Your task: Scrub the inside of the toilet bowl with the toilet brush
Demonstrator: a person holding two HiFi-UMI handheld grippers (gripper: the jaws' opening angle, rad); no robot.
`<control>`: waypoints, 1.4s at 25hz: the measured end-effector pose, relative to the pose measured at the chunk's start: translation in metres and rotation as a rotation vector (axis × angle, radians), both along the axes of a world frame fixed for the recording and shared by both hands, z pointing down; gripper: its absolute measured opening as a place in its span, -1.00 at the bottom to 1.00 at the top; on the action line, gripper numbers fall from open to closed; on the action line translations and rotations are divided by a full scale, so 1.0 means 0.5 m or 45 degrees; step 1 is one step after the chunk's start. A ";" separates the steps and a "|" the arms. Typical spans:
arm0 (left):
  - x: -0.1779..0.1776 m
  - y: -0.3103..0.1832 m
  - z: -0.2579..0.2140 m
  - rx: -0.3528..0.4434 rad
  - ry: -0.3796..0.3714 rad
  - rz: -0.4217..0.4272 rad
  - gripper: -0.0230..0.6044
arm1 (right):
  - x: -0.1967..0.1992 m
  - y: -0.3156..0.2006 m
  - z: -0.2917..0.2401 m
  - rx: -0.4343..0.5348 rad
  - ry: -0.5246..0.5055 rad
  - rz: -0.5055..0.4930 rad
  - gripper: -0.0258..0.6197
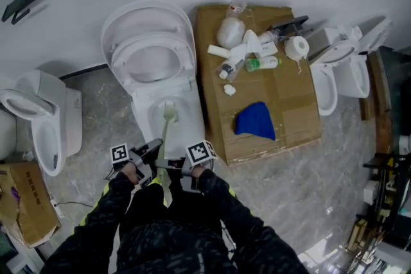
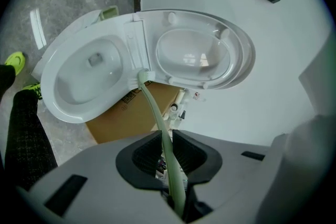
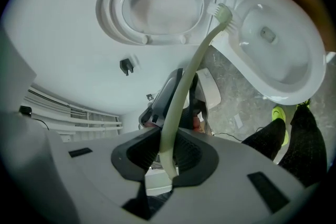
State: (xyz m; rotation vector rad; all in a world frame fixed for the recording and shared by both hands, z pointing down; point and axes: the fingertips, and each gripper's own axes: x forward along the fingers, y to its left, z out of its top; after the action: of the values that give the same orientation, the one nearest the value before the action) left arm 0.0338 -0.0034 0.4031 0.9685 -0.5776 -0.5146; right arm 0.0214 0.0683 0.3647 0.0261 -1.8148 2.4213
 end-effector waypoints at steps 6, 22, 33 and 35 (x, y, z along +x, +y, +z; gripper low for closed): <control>-0.014 0.022 -0.055 0.047 -0.001 0.009 -0.72 | -0.013 0.024 -0.047 0.073 0.008 0.003 -0.68; -0.056 0.204 -0.196 0.237 0.003 0.119 -0.72 | -0.073 0.213 -0.170 0.245 0.015 0.082 -0.68; -0.115 0.382 -0.270 0.375 0.014 0.206 -0.72 | -0.143 0.392 -0.224 0.407 0.065 0.122 -0.68; -0.117 0.413 -0.281 0.390 0.037 0.207 -0.72 | -0.146 0.424 -0.231 0.419 0.080 0.134 -0.68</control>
State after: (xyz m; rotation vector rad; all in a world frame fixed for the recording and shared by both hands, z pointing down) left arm -0.0246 0.2029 0.2626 1.2853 -0.3958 -0.4786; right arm -0.0515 0.2802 0.2493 0.2281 -2.2100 2.1284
